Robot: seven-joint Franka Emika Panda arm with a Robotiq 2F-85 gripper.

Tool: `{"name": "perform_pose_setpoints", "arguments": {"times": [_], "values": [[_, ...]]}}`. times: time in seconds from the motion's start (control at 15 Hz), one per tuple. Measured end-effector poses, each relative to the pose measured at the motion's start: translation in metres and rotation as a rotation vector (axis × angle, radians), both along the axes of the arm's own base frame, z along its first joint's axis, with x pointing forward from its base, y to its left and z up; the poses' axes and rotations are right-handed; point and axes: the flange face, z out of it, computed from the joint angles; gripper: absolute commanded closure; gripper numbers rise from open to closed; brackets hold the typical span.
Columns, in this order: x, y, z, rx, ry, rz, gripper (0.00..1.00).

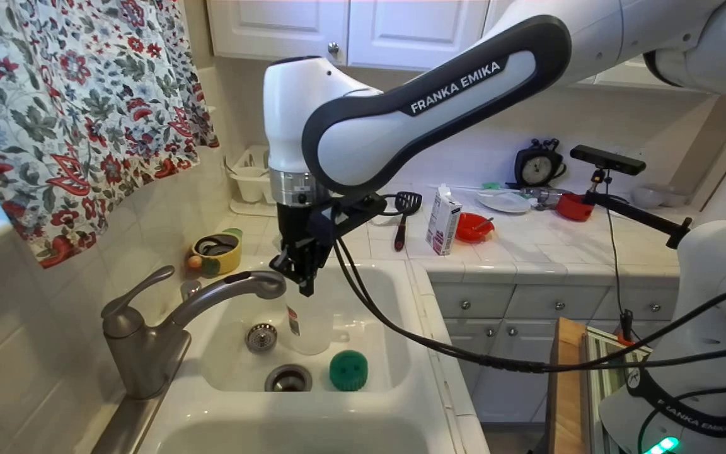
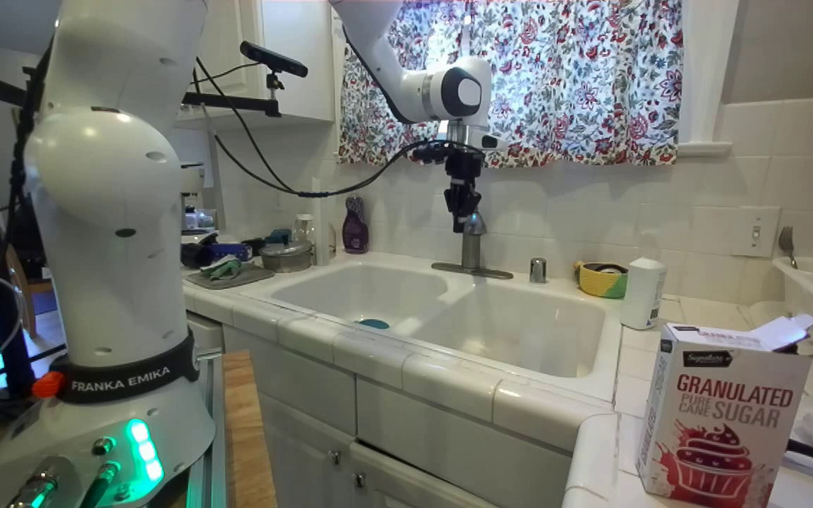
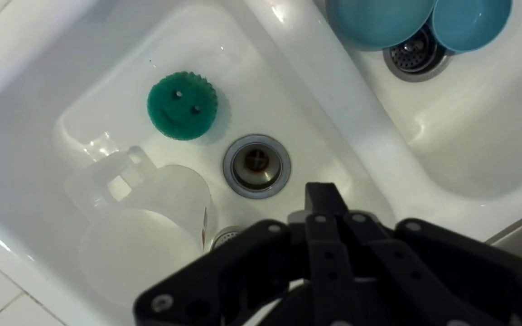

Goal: Move the faucet to the left

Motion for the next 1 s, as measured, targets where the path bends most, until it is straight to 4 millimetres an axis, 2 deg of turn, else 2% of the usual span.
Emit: {"name": "perform_pose_setpoints", "arguments": {"times": [0.2, 0.4, 0.53, 0.67, 1.0], "values": [[-0.002, 0.001, 0.016, 0.041, -0.075, -0.008, 1.00], [0.005, -0.001, 0.040, 0.093, -0.171, -0.039, 1.00], [0.010, -0.002, 0.047, 0.114, -0.226, -0.054, 1.00], [0.016, -0.001, 0.046, 0.132, -0.270, -0.069, 1.00], [0.033, 0.006, 0.021, 0.180, -0.374, -0.088, 1.00]]}}
